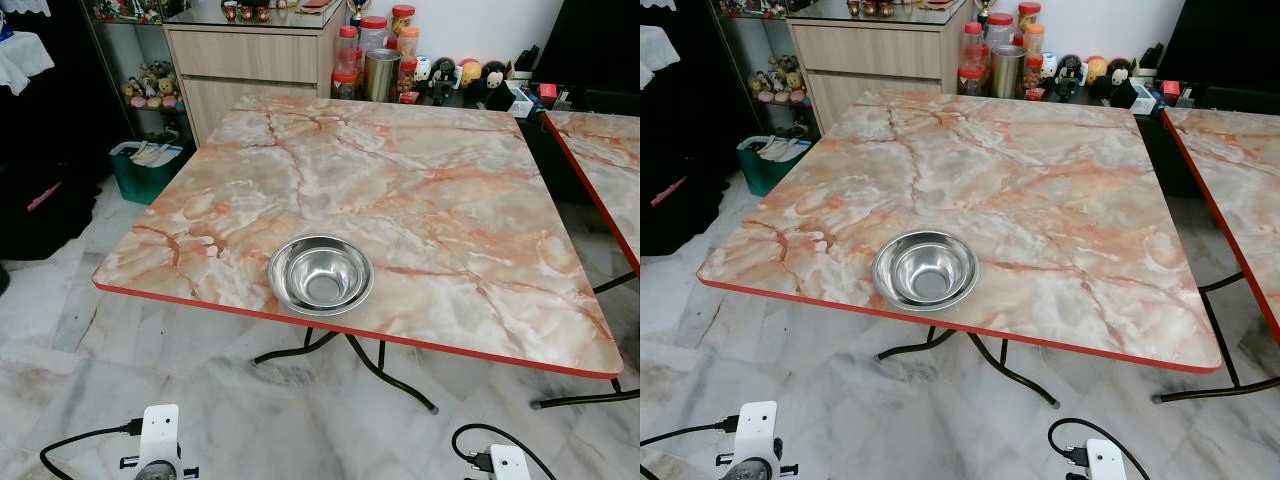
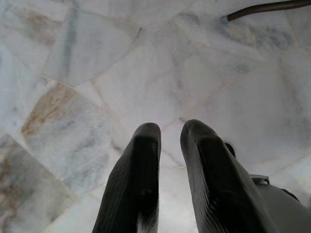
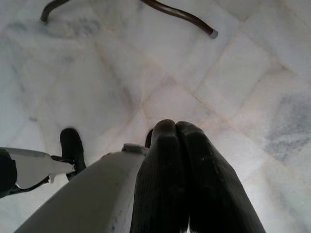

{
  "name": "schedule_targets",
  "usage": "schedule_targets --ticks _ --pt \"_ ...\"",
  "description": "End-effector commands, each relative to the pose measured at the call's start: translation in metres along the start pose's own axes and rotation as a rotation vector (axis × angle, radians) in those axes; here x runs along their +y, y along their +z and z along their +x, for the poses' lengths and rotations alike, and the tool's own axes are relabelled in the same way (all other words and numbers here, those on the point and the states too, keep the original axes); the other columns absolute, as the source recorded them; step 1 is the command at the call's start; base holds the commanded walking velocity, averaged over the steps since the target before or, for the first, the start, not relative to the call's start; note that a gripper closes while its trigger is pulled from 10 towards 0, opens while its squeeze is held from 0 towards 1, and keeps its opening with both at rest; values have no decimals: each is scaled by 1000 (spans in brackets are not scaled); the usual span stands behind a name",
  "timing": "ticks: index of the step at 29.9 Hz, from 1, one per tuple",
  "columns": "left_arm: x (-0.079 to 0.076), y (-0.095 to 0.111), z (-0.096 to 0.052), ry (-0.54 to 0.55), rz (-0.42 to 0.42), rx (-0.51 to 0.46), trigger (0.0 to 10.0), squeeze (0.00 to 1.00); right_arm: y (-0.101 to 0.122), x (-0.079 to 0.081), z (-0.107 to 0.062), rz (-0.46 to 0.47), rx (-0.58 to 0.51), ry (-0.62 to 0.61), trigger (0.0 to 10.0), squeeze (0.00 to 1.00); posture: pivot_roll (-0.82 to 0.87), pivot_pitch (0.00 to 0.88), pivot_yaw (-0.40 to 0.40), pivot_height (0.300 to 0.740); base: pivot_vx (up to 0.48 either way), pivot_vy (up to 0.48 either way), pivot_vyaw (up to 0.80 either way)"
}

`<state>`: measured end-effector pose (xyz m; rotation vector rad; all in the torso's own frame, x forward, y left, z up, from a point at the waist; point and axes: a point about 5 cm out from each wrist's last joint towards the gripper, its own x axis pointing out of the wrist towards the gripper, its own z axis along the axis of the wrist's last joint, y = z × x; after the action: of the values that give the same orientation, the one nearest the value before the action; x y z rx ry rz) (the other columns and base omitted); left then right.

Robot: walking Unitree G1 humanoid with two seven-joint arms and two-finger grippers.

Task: Setting the table

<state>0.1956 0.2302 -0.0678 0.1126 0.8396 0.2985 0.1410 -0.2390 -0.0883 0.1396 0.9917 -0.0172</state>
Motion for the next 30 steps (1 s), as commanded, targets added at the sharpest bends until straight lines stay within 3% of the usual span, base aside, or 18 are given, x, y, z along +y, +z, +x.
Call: schedule_targets --ticks 1,4,16,21,30 --pt "1 -3 0 9 14 13 10000 0 -5 -3 -2 11 13 -13 10000 0 1 0 -18 740 0 -330 -788" --pt "2 -7 -1 22 10 27 10000 0 -4 -4 -2 -3 7 -15 10000 0 1 0 -18 740 0 -328 -777" --pt "2 -6 -1 24 -5 27 10000 0 0 -2 -1 6 -12 -12 10000 0 3 0 -18 740 0 -342 0" --pt "2 -6 -1 23 -4 30 10000 0 2 -3 -1 -40 -8 -9 10000 0 5 1 -18 740 0 -366 0" --pt "2 -9 -2 23 3 40 10000 0 2 -2 0 -17 -11 -18 10000 0 10 9 -14 740 0 -363 265"
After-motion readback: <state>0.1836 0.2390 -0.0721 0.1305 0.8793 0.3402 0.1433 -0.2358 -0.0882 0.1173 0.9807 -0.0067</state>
